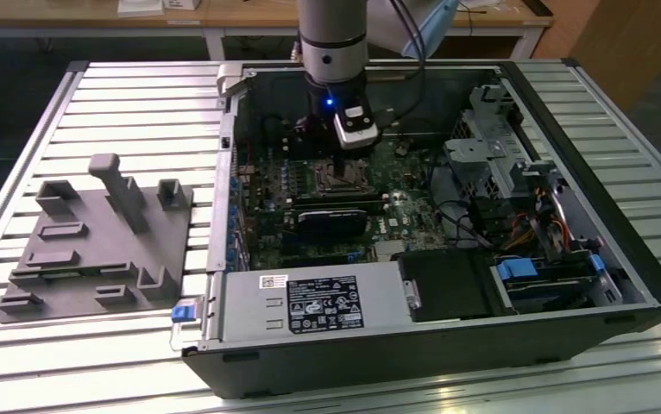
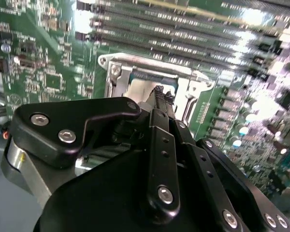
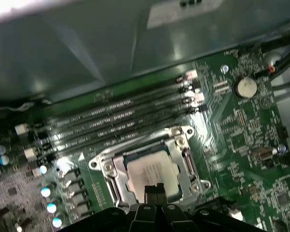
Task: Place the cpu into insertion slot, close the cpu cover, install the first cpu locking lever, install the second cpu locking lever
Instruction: 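Install the first cpu locking lever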
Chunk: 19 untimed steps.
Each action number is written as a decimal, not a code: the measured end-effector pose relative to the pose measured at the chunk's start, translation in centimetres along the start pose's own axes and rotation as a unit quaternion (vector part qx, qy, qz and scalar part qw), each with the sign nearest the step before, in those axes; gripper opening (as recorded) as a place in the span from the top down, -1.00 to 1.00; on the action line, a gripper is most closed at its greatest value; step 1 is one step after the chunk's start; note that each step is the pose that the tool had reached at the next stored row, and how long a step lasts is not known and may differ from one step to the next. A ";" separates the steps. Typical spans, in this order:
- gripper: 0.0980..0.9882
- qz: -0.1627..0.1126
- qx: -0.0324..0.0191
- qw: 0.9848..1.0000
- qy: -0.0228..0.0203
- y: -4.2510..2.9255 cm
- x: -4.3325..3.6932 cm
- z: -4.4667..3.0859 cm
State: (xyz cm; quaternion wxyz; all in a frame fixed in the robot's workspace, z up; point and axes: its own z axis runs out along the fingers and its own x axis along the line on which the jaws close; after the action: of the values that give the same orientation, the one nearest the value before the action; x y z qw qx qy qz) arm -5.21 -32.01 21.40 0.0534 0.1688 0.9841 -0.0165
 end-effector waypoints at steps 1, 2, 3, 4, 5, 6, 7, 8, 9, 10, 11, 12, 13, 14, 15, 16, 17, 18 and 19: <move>0.98 0.000 0.001 1.000 0.000 -0.06 -0.02 0.01; 0.98 0.000 0.001 1.000 0.000 -0.08 -0.03 0.01; 0.98 0.000 0.001 1.000 -0.001 -0.09 -0.03 0.01; 0.98 0.000 0.001 1.000 0.000 -0.09 -0.03 0.01; 0.98 0.000 0.001 1.000 0.000 -0.09 -0.03 0.01; 0.98 0.000 0.001 1.000 0.000 -0.10 -0.03 0.01; 0.98 0.000 0.001 1.000 0.000 -0.10 -0.03 -0.02; 0.98 0.000 0.001 1.000 0.000 -0.11 -0.04 -0.10; 0.98 0.000 0.001 1.000 -0.001 -0.11 -0.06 -0.21; 0.98 -0.001 0.001 1.000 -0.001 -0.10 -0.07 -0.35; 0.98 -0.001 0.001 1.000 0.000 -0.11 -0.09 -0.54; 0.98 -0.001 0.001 1.000 -0.001 -0.11 -0.12 -0.76; 0.98 -0.002 0.001 1.000 -0.001 -0.11 -0.14 -1.00; 0.98 -0.002 0.001 1.000 -0.001 -0.12 -0.17 -1.27; 0.98 -0.002 0.001 1.000 -0.001 -0.12 -0.21 -1.56; 0.98 -0.002 0.001 1.000 -0.001 -0.12 -0.24 -1.85; 0.98 -0.002 0.001 1.000 -0.001 -0.13 -0.27 -2.15; 0.98 -0.002 0.001 1.000 -0.001 -0.13 -0.30 -2.42; 0.98 -0.003 0.001 1.000 -0.001 -0.14 -0.33 -2.66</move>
State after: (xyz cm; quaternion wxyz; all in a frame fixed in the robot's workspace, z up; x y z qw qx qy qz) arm -5.21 -32.11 24.09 0.0537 0.1664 0.9844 -0.0179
